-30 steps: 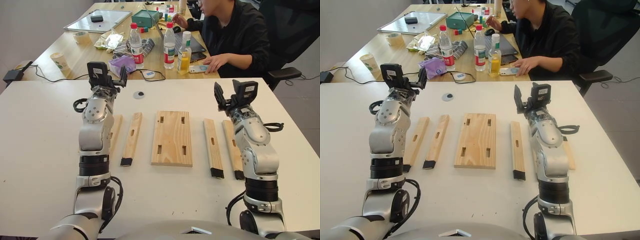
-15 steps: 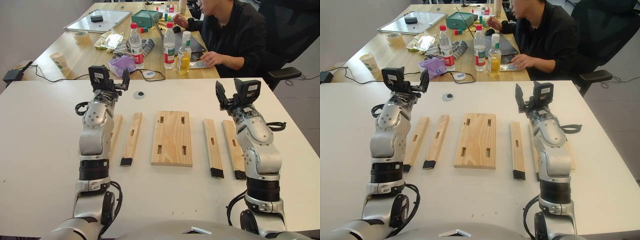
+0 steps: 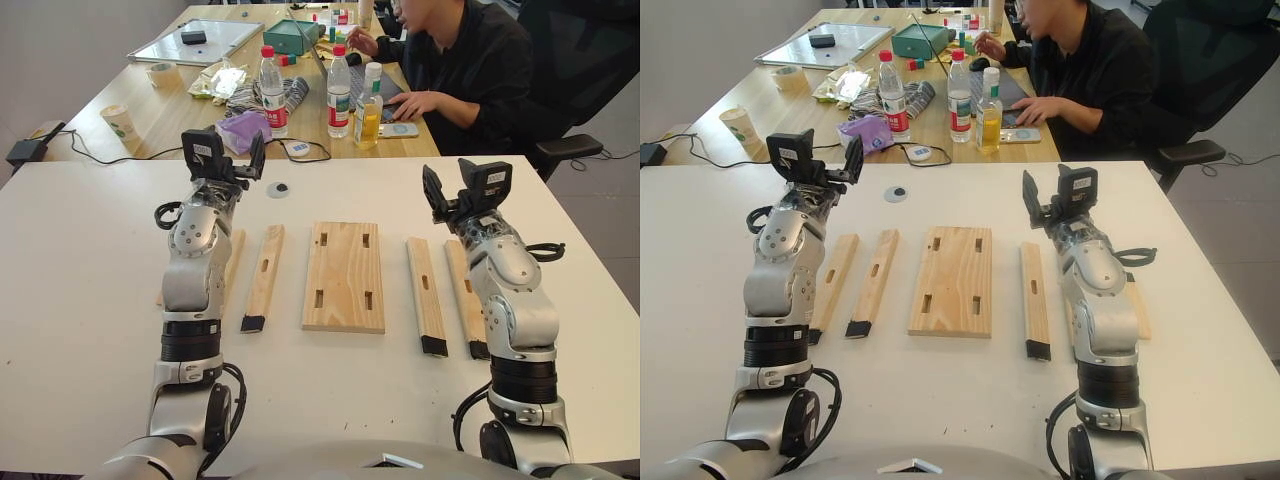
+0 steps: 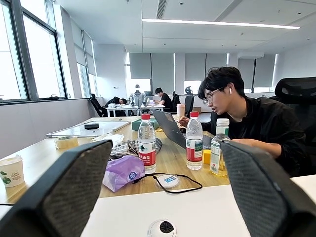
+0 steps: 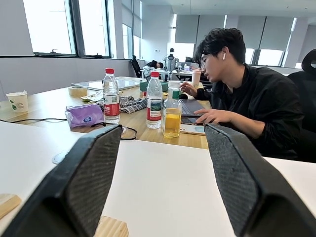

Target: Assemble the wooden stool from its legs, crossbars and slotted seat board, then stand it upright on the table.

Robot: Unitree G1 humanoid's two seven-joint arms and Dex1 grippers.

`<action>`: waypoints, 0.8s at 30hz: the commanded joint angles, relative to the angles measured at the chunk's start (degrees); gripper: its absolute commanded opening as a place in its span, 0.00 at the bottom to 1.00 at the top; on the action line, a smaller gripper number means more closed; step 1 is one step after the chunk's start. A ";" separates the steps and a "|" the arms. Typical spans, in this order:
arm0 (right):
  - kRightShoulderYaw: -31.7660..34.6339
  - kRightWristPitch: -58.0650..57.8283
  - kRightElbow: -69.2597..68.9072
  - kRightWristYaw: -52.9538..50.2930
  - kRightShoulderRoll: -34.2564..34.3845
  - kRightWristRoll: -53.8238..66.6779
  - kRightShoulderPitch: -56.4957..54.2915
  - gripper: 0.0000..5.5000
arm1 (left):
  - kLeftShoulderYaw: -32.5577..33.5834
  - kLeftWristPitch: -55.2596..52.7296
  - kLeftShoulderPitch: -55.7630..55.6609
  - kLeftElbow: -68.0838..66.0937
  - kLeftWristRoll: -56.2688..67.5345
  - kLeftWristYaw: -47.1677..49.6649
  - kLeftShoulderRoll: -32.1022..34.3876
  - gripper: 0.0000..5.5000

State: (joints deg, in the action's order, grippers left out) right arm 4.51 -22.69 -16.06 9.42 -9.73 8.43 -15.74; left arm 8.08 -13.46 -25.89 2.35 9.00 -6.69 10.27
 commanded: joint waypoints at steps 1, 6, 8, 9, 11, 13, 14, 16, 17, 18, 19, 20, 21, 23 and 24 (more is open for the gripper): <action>-0.43 0.69 0.56 0.12 -0.06 -0.19 0.44 0.56 | -0.41 0.63 0.24 -1.05 -0.40 -0.23 0.04 0.73; -0.16 0.65 0.72 1.49 -1.80 -0.14 0.38 0.56 | -0.54 1.76 0.73 -1.46 -0.61 -0.43 0.31 0.73; 2.92 -2.16 -1.88 5.25 -7.47 0.98 2.51 0.56 | -0.10 1.91 1.54 -0.75 -0.64 -0.15 0.60 0.73; 4.95 -4.71 -3.33 7.79 -11.65 1.18 4.53 0.56 | 0.27 1.88 2.37 -0.15 -0.69 0.25 0.68 0.73; 8.38 -10.82 -6.07 12.23 -18.90 2.05 8.93 0.56 | 0.97 1.30 4.14 1.75 -0.74 1.22 0.69 0.73; 10.80 -15.93 -8.16 14.81 -22.74 3.51 12.46 0.56 | 1.34 0.80 5.40 3.21 -0.84 1.97 0.43 0.73; 12.00 -18.06 -8.69 15.59 -23.59 4.17 14.38 0.56 | 1.48 0.49 5.96 3.86 -0.84 2.40 0.22 0.73; 13.71 -20.42 -8.81 16.89 -24.36 5.06 19.12 0.56 | 1.35 0.00 6.74 4.68 -0.82 2.88 -0.11 0.73; 14.11 -20.58 -8.70 17.25 -24.47 4.84 21.21 0.56 | 1.33 -0.22 6.87 4.87 -0.77 2.98 -0.12 0.73; 14.42 -20.58 -8.53 17.26 -24.40 4.64 22.72 0.56 | 1.37 -0.43 6.86 4.95 -0.69 3.01 -0.03 0.73; 14.65 -20.37 -8.15 16.93 -24.29 4.19 23.84 0.56 | 1.44 -0.68 6.73 4.97 -0.57 2.97 0.13 0.73; 14.94 -19.85 -7.51 16.34 -24.18 3.58 24.66 0.56 | 1.45 -0.88 6.58 4.95 -0.50 2.92 0.25 0.73; 15.41 -19.39 -7.08 15.58 -23.99 3.04 25.38 0.56 | 1.45 -1.06 6.39 4.88 -0.40 2.77 0.39 0.73; 17.38 -17.75 -6.21 13.98 -23.18 2.32 26.72 0.56 | 1.47 -1.42 6.25 4.88 -0.29 2.43 0.69 0.73; 18.25 -17.05 -5.85 13.47 -22.84 2.08 27.22 0.56 | 1.44 -1.58 6.25 4.93 -0.28 2.34 0.78 0.73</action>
State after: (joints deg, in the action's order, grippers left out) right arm 20.76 -41.08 -22.60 23.93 -32.46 11.18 10.43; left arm 9.39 -13.95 -19.29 7.00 8.58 -4.06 10.48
